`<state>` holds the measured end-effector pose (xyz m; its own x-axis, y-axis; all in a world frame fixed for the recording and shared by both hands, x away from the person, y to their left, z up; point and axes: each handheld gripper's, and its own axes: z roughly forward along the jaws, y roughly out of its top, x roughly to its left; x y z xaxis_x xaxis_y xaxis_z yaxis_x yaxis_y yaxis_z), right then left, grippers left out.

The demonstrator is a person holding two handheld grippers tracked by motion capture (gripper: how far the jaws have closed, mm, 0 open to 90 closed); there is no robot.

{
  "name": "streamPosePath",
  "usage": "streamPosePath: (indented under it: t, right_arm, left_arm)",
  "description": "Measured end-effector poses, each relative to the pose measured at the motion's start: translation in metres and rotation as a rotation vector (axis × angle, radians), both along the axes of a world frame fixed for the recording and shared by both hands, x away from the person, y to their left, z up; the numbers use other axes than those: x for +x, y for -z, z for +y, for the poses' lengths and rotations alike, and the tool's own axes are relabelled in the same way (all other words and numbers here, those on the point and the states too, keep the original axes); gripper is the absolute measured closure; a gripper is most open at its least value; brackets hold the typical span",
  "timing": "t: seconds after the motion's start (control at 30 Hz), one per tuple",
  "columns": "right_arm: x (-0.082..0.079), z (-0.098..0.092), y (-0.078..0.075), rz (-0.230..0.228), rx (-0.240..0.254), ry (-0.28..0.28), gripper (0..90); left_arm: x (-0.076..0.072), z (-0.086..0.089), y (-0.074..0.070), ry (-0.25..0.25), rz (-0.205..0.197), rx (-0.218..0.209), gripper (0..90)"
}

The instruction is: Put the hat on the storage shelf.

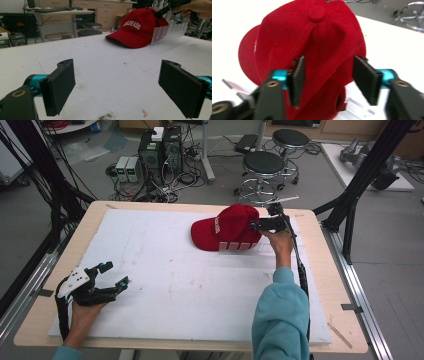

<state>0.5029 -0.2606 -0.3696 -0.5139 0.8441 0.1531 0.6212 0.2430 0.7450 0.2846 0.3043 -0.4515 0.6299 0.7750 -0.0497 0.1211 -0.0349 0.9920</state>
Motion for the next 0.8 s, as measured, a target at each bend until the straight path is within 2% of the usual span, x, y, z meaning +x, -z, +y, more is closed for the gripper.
streamPosePath:
  t: [0.07, 0.13, 0.3, 0.47, 0.57, 0.67, 0.8]
  right_arm:
    - [0.000, 0.002, 0.002, 0.017, 0.005, 0.004, 56.6]
    - [0.000, 0.005, 0.003, 0.019, -0.014, -0.002, 65.7]
    - [-0.001, 0.011, 0.003, 0.012, -0.030, -0.008, 79.5]
    - [-0.003, 0.012, 0.002, 0.014, -0.029, -0.001, 85.6]
    - [-0.006, 0.013, 0.001, -0.008, -0.031, -0.003, 86.6]
    - [-0.007, 0.013, 0.000, -0.007, -0.040, -0.013, 86.9]
    - [-0.012, 0.018, -0.008, -0.046, -0.042, -0.014, 87.1]
  left_arm:
    - [0.000, 0.000, 0.000, 0.000, 0.000, 0.000, 14.3]
    - [0.000, 0.000, 0.000, -0.001, -0.001, 0.000, 14.3]
    - [0.000, 0.000, 0.000, -0.001, 0.000, 0.000, 14.2]
    - [0.000, 0.000, 0.000, -0.001, 0.001, -0.001, 14.3]
    - [0.000, 0.000, 0.000, -0.002, 0.001, 0.000, 14.3]
    - [0.000, 0.000, 0.000, -0.004, 0.002, 0.000, 14.3]
    - [0.000, 0.000, 0.000, -0.007, 0.003, -0.002, 14.3]
